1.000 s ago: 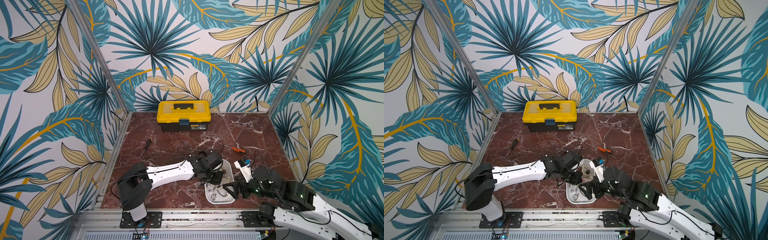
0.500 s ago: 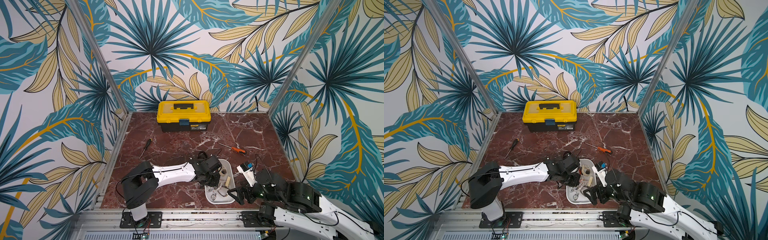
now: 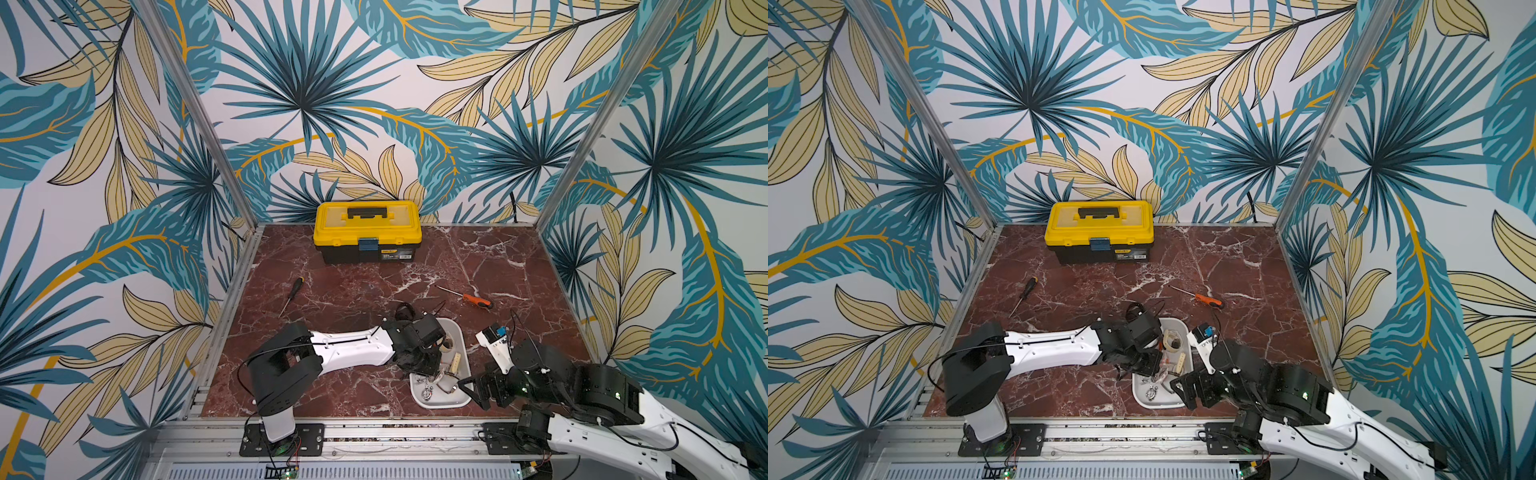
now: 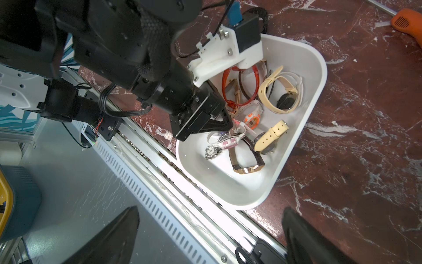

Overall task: Put the watch into the storage box
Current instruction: Place the watch in the storage box.

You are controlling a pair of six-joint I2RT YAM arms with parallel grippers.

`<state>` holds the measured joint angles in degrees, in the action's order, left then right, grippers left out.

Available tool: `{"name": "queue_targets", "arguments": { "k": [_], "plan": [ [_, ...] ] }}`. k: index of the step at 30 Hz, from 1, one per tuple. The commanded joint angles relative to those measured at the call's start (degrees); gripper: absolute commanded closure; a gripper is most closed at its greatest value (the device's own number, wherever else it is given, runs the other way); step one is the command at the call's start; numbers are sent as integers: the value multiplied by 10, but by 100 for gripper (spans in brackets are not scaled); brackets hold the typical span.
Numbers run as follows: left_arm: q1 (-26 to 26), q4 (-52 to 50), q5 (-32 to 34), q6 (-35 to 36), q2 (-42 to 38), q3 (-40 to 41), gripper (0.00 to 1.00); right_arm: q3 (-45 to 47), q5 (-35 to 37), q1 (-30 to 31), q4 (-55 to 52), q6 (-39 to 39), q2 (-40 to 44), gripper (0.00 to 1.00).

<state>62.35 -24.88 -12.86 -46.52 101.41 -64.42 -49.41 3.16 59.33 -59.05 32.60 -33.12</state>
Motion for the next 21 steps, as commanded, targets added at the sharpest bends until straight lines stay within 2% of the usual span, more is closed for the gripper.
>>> {"name": "queue_targets", "arguments": {
  "k": [1,9,21],
  "plan": [
    [7,6,-1,-9,9,13,91,-8,10,3,-12,6,-1,0],
    [9,-20,20,-7,-11,8,71,-8,12,3,-11,6,-3,0],
    [9,-96,89,3,-139,-8,56,-3,18,3,8,4,-14,0]
  ]
}}
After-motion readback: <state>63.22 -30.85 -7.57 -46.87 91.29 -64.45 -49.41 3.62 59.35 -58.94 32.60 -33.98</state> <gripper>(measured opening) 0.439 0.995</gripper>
